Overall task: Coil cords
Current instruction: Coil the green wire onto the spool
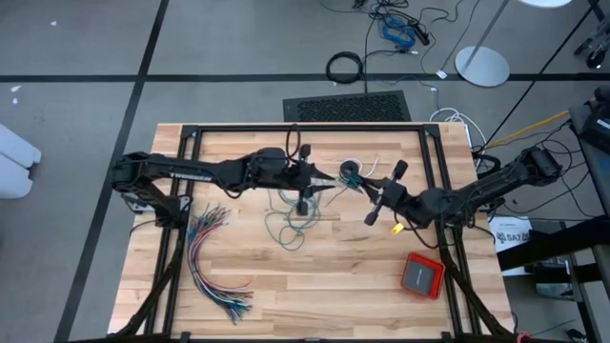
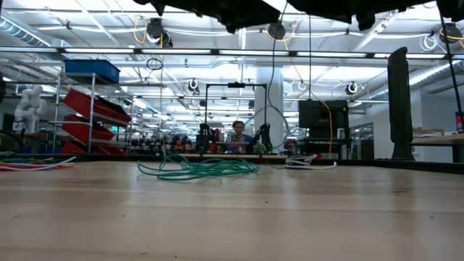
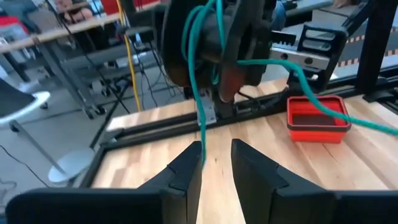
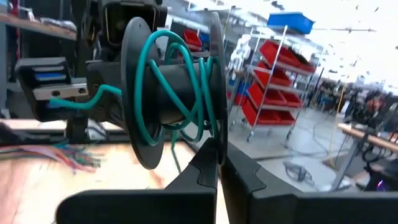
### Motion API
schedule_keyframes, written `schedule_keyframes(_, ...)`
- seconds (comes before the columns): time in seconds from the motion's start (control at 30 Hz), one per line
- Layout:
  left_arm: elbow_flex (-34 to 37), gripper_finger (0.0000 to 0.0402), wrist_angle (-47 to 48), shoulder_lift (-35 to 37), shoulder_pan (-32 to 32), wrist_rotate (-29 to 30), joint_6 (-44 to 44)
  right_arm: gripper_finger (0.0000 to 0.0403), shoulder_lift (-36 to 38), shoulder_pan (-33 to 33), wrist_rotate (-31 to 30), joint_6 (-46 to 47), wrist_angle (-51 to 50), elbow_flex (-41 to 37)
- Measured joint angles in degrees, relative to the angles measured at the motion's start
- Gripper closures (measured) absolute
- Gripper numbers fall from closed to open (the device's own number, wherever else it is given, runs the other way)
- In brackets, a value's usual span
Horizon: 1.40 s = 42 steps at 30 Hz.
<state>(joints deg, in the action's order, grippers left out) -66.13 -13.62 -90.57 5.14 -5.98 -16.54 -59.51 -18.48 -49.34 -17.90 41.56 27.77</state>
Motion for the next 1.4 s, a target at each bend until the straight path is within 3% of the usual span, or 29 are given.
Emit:
schedule_keyframes(0.27,0.00,0.0307,1.56,-0.32,0.14,3.32,-0.76,0.0403,-0.01,0.04,1.44,-8.46,10.34,0.00)
schedule_keyframes(0.63,-0.04,0.0307,-4.44,-4.19,-0.01,5.78,-0.41,0.0403,-0.04,1.65,2.54,-12.32,17.46,-0.02)
schedule_keyframes(0.9,0.04,0.0309,-14.82,-12.31,-0.18,7.68,-0.43,0.0403,-0.37,5.22,8.71,-13.41,20.67,-0.04)
schedule_keyframes(1.07,0.02,0.0309,-16.09,-13.32,0.09,7.78,-0.74,0.0403,-0.42,8.41,15.74,-13.49,22.44,-0.21)
schedule_keyframes(1.27,0.02,0.0309,-16.25,-13.19,0.40,8.19,-0.85,0.0403,-0.48,11.97,20.14,-14.24,35.37,-6.55)
schedule_keyframes(1.4,0.02,0.0309,-16.73,-12.96,0.36,12.73,-2.78,0.0403,-0.48,13.91,22.18,-13.60,46.67,-11.82)
